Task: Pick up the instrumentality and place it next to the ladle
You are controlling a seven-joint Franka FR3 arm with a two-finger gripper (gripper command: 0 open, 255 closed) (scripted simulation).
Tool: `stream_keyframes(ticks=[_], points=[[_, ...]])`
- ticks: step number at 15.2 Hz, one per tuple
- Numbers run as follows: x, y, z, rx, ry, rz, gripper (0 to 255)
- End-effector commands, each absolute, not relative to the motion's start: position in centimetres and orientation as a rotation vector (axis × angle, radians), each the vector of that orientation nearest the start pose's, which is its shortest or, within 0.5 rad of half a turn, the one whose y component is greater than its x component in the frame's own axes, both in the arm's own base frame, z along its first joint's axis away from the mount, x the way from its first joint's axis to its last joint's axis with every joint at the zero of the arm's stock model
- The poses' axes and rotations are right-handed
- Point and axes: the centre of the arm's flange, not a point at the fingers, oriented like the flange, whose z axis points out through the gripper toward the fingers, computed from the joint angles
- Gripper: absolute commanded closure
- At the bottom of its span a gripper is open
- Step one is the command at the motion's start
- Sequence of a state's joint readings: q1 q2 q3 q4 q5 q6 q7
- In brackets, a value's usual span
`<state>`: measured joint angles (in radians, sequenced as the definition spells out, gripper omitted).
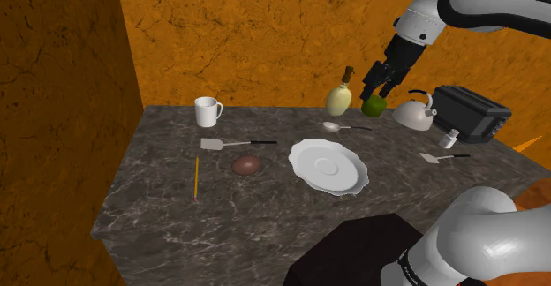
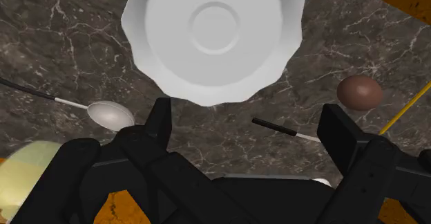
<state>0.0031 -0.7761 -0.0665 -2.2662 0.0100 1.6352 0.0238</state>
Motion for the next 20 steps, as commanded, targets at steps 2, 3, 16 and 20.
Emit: stream_keyframes(ticks=[2, 3, 16, 20], points=[[32.8, -2.7, 63.0, -3.081, 0.059, -0.215, 0], [34.1, -2.6, 62.4, -3.084, 0.008, -0.207, 0], [49.6, 1.8, 54.1, -3.051, -0.661, -0.101, 0], [53.7, 4.3, 51.4, -3.011, -0.864, -0.066, 0]])
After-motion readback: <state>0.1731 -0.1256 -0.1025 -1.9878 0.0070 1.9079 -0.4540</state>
